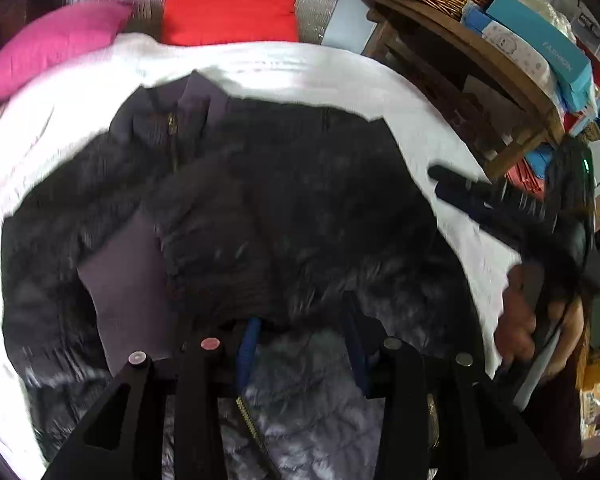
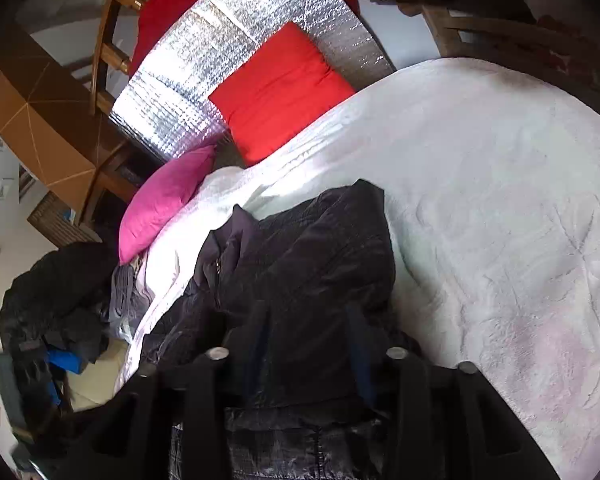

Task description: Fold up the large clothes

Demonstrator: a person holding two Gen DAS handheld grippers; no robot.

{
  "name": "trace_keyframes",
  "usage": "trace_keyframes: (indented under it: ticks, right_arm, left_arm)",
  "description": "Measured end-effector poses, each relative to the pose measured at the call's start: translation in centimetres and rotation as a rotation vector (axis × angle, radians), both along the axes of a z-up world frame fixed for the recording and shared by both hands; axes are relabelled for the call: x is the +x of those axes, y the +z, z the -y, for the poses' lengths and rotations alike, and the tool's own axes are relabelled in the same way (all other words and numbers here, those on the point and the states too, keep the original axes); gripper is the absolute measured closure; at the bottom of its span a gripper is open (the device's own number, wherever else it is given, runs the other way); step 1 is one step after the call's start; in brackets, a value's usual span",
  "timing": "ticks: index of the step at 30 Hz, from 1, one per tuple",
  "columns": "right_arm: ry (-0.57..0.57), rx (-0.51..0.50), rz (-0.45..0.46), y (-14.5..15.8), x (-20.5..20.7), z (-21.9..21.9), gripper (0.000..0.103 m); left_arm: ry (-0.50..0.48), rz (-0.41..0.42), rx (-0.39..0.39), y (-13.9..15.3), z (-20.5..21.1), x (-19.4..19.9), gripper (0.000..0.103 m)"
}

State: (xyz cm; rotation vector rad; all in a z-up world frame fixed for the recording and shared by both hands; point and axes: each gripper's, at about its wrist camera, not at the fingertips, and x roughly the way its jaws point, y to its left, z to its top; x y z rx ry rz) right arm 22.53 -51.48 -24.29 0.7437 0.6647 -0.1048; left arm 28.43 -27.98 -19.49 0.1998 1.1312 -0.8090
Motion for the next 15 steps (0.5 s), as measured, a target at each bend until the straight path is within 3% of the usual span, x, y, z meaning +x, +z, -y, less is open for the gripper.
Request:
trace_keyframes:
  ticks: [2,5,9,11,13,15]
  right_arm:
    - [0.011,0.001,0.007,0.0,0.1,-0.6,0.034]
    - [0.044,-0.039,0.005,0.4,0.5,-1.9,0.029]
    - [0.146,-0.128,0.007,0.9,1.5,-5.8,0.028]
    - [0.219,-0.196,0.003,1.1,2.2,-8.5,0.028]
    - [0.290,-0.248,-0.005,1.2,2.9,-11.2,0.028]
    - [0.356,-0.301,-0.004,1.3,3.4,-13.8,0.028]
  left_arm:
    - [0.007,0.001,-0.042,0.0,-2.5,-0.9,0.057]
    - [0.056,0.064,-0.148,0.6,-7.4,-2.1,0.040]
    - [0.260,0.152,-0.255,0.9,-13.9,-0.4,0.038]
    - [0.434,0.176,-0.245,0.3,-16.9,1.7,0.038]
    - [0.595,0.252,-0.194,-0.3,-19.2,3.5,0.038]
    - [0.662,0.294,-0.123,-1.0,-20.1,4.6,0.040]
